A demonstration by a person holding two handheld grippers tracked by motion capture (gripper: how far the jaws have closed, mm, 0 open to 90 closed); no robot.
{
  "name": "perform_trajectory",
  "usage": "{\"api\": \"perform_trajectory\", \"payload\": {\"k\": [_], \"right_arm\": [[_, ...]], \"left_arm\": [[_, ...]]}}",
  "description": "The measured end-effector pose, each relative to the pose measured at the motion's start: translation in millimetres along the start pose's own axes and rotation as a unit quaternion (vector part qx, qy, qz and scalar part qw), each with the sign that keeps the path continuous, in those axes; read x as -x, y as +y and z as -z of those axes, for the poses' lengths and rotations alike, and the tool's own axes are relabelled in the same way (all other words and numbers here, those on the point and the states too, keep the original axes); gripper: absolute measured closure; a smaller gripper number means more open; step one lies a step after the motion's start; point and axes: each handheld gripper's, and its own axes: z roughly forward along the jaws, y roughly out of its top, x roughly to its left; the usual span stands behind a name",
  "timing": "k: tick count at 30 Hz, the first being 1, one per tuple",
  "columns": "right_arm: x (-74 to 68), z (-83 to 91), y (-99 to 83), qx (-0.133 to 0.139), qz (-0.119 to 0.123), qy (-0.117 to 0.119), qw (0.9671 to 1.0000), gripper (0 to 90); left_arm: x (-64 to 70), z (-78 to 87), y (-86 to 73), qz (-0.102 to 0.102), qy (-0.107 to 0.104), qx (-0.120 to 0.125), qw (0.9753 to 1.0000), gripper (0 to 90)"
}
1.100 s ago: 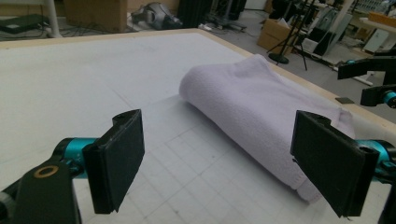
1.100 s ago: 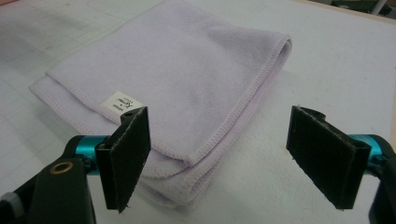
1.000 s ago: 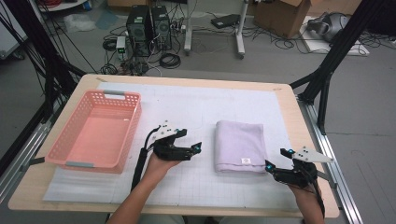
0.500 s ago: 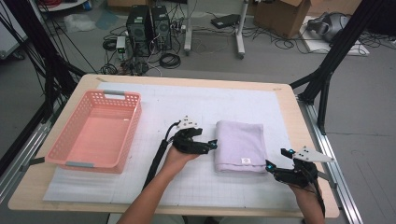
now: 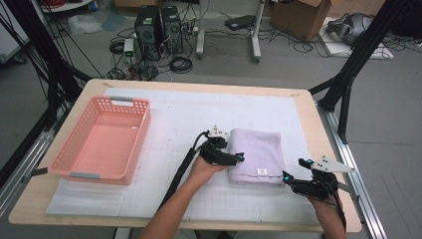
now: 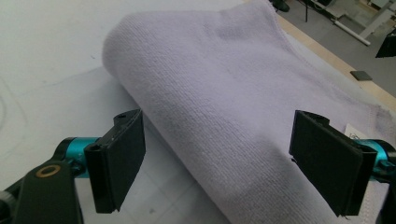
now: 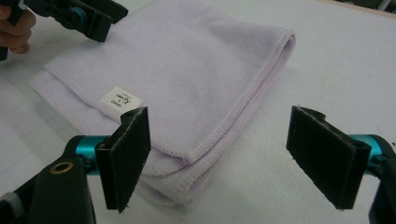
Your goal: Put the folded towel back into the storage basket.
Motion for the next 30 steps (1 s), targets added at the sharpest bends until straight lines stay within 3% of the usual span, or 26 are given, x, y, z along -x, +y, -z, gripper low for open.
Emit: {"api": "perform_trajectory", "payload": {"k": [9,14,19,30], "right_arm": [[1.9,-0.4,-0.8,0.0,0.0,0.001,1.0,20.6],[1.4,-1.3,-0.5,-0.001,0.001,0.001,1.0,20.6],[1.2,-1.8,-0.5,-0.003,0.0,0.004,1.0,20.6],[1.4,-1.9,-0.6,-0.003,-0.002,0.005,1.0,20.7]], "left_arm": [[0.9,-11.6,-3.7,0.01,0.001,-0.039,0.9992,20.3],[1.5,-15.0,-5.1,0.026,-0.007,-0.043,0.9987,26.0],[1.9,-15.6,-5.3,0.031,-0.014,-0.046,0.9984,35.3],[4.2,-14.5,-5.4,0.005,-0.023,-0.039,0.999,63.2]]}}
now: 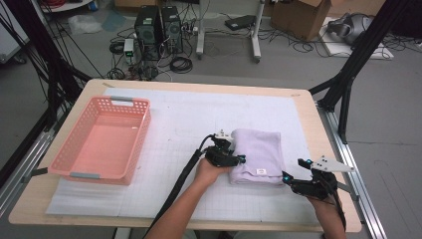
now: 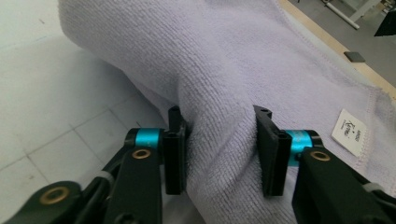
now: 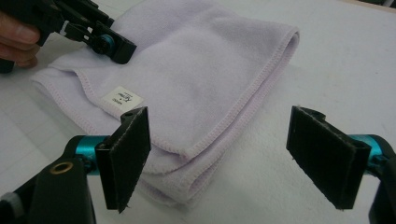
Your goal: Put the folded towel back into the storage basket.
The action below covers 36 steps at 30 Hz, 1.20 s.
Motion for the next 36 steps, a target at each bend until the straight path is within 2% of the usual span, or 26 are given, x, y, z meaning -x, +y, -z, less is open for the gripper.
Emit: {"api": "perform_trajectory", "payload": {"k": [7,11,18,23,27,36], "right_arm": [[0.9,0.0,-0.5,0.0,-0.001,0.0,1.0,20.6],[1.3,1.0,-0.8,0.001,-0.004,0.0,1.0,20.6],[1.0,0.8,-0.7,0.001,-0.006,0.001,1.0,20.6],[1.8,1.1,-0.9,0.003,-0.006,0.0,1.0,20.6],[1.7,1.0,-0.9,0.003,-0.007,0.0,1.0,20.6],[0.7,0.1,-0.7,0.002,-0.007,0.002,1.0,20.6]], "left_arm": [[1.8,4.4,0.6,-0.031,-0.006,0.014,0.9994,69.3],[3.6,8.3,0.9,-0.031,-0.013,0.032,0.9989,69.8],[5.5,17.4,1.2,-0.043,-0.028,0.061,0.9968,70.0],[5.0,24.8,-1.0,-0.056,-0.03,0.074,0.9952,70.0],[3.1,31.7,-2.4,-0.064,-0.032,0.09,0.9934,70.1],[2.3,50.4,-3.7,-0.087,-0.042,0.125,0.9873,70.6]]}}
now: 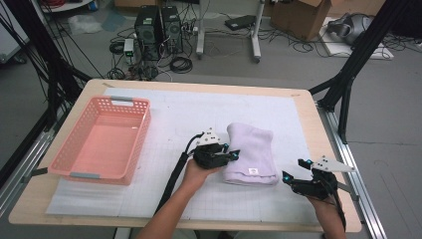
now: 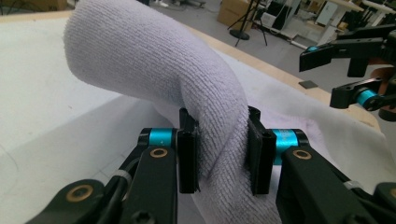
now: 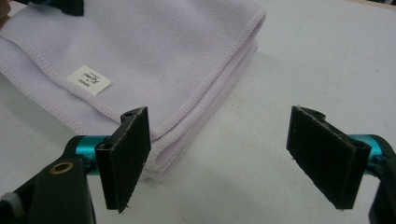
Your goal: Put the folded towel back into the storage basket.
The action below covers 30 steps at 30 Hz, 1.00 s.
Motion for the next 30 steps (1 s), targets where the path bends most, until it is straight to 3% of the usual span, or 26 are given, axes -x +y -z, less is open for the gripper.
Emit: {"api": "perform_trajectory", "payload": {"k": [8,19,30], "right_arm": [[-0.8,-1.0,0.2,0.0,-0.001,0.0,1.0,20.6],[-1.8,-1.2,0.9,0.001,0.001,-0.001,1.0,20.6],[-2.9,-2.5,1.7,0.002,0.003,0.0,1.0,20.6]], "left_arm": [[0.0,19.2,6.1,-0.029,-0.007,0.025,0.9992,70.9],[-0.9,42.7,12.8,-0.048,-0.015,0.061,0.9968,71.0],[-4.4,70.8,26.8,-0.063,-0.007,0.088,0.9941,71.0]]}}
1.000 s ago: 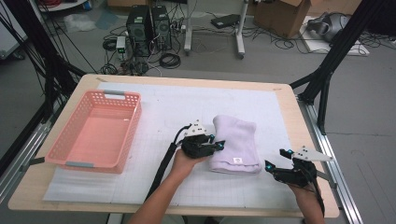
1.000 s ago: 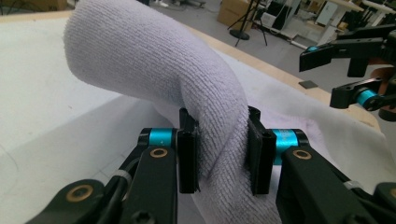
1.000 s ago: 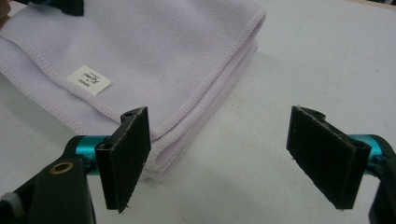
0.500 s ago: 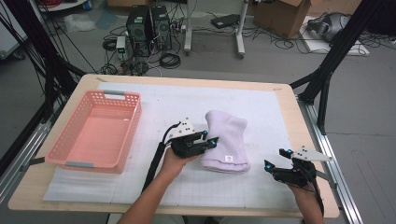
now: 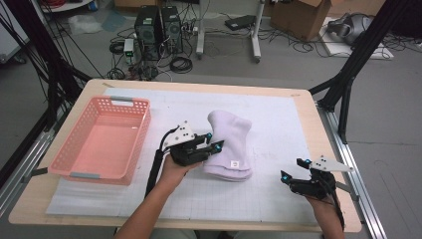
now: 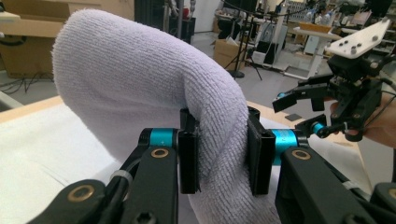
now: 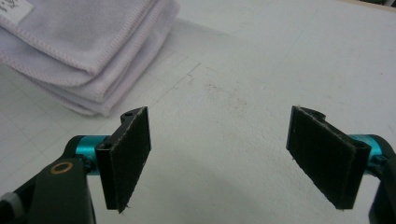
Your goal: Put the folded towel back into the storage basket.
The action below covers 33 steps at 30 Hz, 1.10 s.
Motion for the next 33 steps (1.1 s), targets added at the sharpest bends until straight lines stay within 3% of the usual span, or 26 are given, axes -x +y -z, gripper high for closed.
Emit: {"api": "perform_trajectory", "payload": {"k": [14,33], "right_arm": [[-0.2,0.4,0.5,0.002,-0.004,-0.001,1.0,20.6],[-0.2,1.5,1.3,0.008,-0.005,0.0,1.0,20.6]], "left_arm": [[-11.1,42.1,22.3,-0.014,0.008,0.034,0.9993,71.1],[-29.0,94.9,48.3,-0.015,0.021,0.052,0.9983,71.0]]}}
